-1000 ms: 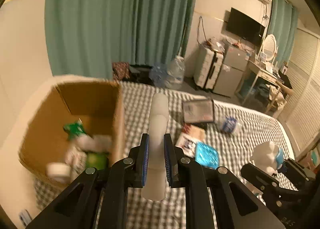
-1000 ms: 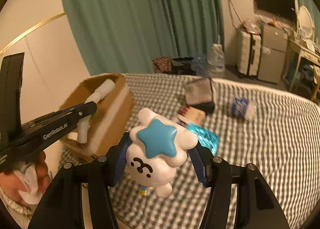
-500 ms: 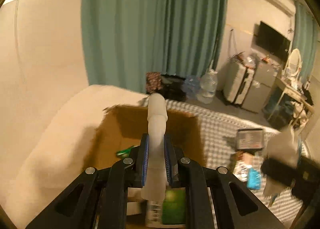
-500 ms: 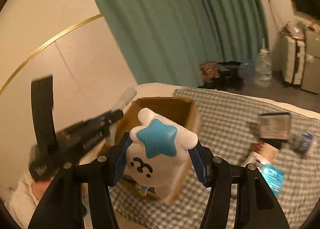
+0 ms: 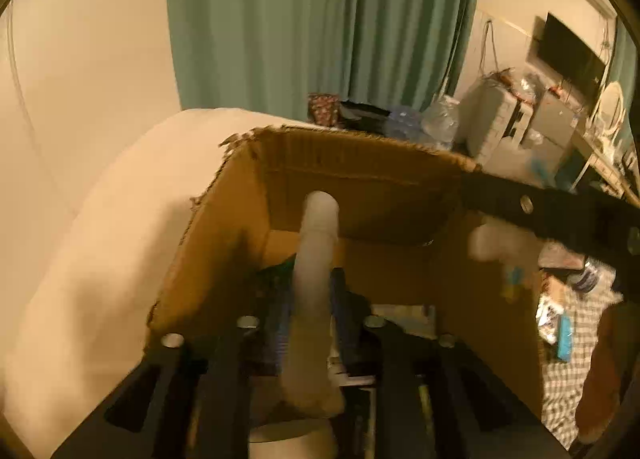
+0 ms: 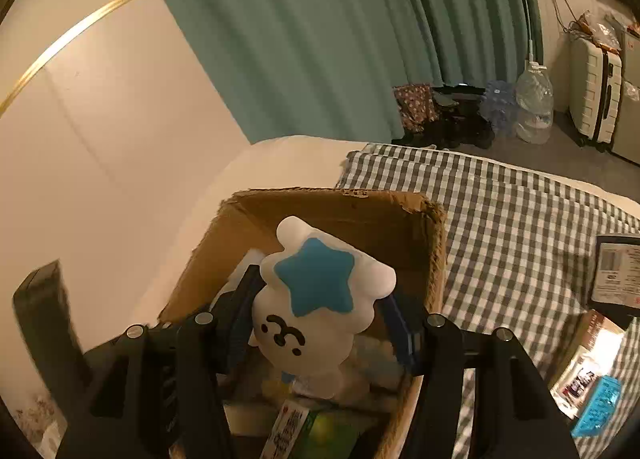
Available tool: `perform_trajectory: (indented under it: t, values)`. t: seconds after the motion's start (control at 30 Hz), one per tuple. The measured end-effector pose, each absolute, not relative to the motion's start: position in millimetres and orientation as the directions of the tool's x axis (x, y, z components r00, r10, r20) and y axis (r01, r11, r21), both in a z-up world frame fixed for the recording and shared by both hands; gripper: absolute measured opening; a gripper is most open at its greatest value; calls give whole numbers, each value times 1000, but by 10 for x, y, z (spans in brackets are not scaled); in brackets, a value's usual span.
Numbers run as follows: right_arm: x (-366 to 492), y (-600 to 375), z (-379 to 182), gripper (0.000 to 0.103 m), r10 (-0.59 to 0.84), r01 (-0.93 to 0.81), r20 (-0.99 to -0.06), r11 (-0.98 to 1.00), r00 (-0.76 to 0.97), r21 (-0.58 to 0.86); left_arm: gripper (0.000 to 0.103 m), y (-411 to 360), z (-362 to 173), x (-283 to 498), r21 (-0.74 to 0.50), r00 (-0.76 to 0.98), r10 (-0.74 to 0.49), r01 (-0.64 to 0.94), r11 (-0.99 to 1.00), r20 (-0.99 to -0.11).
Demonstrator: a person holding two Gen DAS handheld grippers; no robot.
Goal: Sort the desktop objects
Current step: 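Carry the foam tube and plush toy over the box and release both, then move both tools back over the remaining items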
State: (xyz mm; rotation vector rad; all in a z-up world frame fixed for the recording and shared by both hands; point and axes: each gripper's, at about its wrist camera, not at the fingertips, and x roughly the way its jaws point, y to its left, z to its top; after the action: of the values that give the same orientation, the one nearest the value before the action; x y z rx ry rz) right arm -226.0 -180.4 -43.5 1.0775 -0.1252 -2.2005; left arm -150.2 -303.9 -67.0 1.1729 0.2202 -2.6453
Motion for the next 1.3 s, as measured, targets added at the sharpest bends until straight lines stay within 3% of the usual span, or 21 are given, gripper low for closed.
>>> perform_trajectory:
  t: [0.03, 0.07, 0.1, 0.2, 0.4, 0.57, 0.67, 0.8, 1.1, 1.3]
  values:
    - [-2285, -1854, -450, 69, -601, 525, -672, -774, -433, 355, 60, -3017, -668, -1477, -19, -649, -162, 264, -964, -744]
    - [-2293, -1879, -447, 85, -588, 513, -676, -785, -443, 347, 90, -2992, -655, -1444, 2, -652, -174, 256, -967, -738]
    - [-2294, -1867, -424, 88, -581, 500, -668, -795, -466, 342, 97, -2959, -629, -1392, 26, -665, -194, 254, -967, -721]
    - [-2261, -1771, -322, 91, -556, 459, -635, -823, -536, 333, 98, -2837, -523, -1244, 76, -716, -219, 227, -971, -663]
    - [-2081, -1251, -138, 91, -521, 376, -616, -853, -591, 362, 99, -2579, -418, -1100, 16, -704, -137, 176, -984, -697]
    - [-1747, -475, -1, 91, -410, 302, -620, -912, -668, 277, 102, -2147, -215, -911, 39, -712, -131, 144, -989, -690]
    - [-1479, 82, -9, 92, -339, 251, -619, -941, -709, 228, 103, -1907, -105, -785, -13, -723, -84, 127, -992, -686]
    - [-1264, 742, -129, 93, -299, 180, -641, -952, -707, 246, 103, -1429, -89, -716, -42, -725, -32, 84, -996, -688]
    - [-1216, 1646, -561, 93, -249, 66, -680, -957, -689, 284, 103, -395, -624, -764, -92, -664, 63, 9, -996, -745]
    - [-1182, 2082, -833, 93, -153, 1, -679, -976, -718, 219, 103, 146, -1019, -1028, -82, -608, 89, -40, -996, -789]
